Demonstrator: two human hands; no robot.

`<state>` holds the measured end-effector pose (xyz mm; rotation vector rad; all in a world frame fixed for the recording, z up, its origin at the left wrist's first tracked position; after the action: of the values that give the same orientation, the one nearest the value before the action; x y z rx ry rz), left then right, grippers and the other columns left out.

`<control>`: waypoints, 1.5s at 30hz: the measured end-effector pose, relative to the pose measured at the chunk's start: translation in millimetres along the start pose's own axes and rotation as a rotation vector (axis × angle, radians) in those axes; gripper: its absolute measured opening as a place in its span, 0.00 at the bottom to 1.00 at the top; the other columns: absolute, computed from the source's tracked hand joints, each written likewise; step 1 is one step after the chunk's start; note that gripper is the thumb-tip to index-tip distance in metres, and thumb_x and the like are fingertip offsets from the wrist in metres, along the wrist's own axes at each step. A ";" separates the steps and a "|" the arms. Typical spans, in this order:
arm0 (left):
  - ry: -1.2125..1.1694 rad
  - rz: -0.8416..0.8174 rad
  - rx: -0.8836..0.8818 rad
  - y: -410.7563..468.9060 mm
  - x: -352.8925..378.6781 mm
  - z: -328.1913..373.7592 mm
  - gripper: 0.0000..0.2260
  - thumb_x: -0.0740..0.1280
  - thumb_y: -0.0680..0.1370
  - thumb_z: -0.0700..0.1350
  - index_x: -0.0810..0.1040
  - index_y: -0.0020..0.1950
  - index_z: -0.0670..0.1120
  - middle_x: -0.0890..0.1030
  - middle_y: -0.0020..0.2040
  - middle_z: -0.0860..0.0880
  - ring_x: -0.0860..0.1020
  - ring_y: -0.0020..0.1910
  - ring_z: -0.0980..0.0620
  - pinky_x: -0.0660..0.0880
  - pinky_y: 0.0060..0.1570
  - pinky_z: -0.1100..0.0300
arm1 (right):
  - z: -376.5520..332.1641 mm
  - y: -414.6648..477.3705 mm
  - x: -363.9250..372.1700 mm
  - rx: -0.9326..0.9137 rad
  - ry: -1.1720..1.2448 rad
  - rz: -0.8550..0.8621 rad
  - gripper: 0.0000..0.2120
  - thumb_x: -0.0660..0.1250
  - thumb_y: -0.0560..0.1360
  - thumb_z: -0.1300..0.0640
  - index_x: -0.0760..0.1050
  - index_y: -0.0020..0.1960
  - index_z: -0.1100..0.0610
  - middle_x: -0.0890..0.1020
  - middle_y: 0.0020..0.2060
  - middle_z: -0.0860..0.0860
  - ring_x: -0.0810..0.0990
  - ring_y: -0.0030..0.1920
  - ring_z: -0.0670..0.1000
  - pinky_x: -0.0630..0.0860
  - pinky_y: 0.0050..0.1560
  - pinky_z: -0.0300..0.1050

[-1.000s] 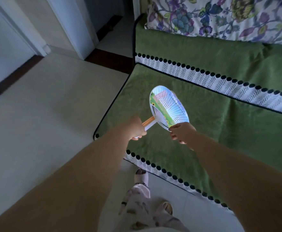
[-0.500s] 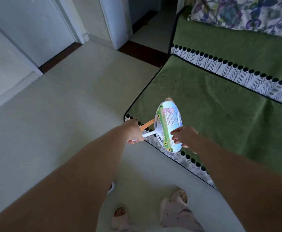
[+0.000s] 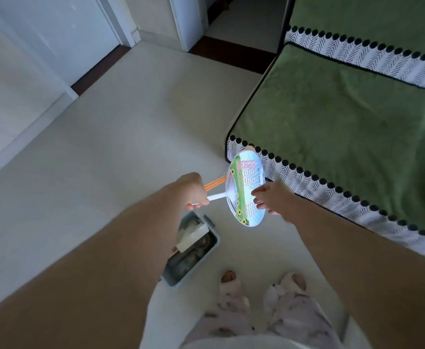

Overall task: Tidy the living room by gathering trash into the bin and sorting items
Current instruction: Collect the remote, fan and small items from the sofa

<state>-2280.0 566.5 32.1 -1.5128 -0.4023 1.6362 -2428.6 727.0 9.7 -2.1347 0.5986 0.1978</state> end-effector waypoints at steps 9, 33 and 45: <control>0.051 0.063 -0.121 -46.5 41.3 -117.4 0.05 0.70 0.75 0.41 0.79 0.42 0.39 0.83 0.36 0.44 0.80 0.34 0.46 0.82 0.47 0.54 | 47.0 -53.8 68.7 0.022 -0.063 0.020 0.11 0.61 0.78 0.62 0.76 0.40 0.54 0.82 0.40 0.54 0.77 0.39 0.51 0.69 0.31 0.38; 0.454 0.069 0.093 19.2 48.9 -284.9 0.13 0.64 0.77 0.39 0.74 0.61 0.43 0.79 0.58 0.45 0.78 0.57 0.44 0.73 0.49 0.56 | 71.8 -42.5 282.1 0.233 0.205 0.298 0.13 0.60 0.72 0.64 0.77 0.35 0.51 0.84 0.41 0.53 0.83 0.44 0.56 0.80 0.46 0.45; 0.561 -0.013 0.226 145.8 140.6 -297.9 0.12 0.62 0.77 0.39 0.73 0.60 0.46 0.79 0.54 0.46 0.79 0.53 0.44 0.71 0.45 0.55 | 173.7 46.2 354.3 0.429 0.335 0.326 0.13 0.61 0.75 0.63 0.77 0.36 0.49 0.84 0.40 0.52 0.83 0.43 0.54 0.81 0.47 0.46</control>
<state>-2043.2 496.0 -230.0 -1.7010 0.0780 1.1325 -2129.3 720.9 -251.5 -1.6547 1.0815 -0.1091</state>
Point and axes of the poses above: each hand's wrist, its own y-axis towards the middle knuckle, its own x-axis out of the palm, z = x × y, the point moved 10 cm from there along y, towards the middle knuckle
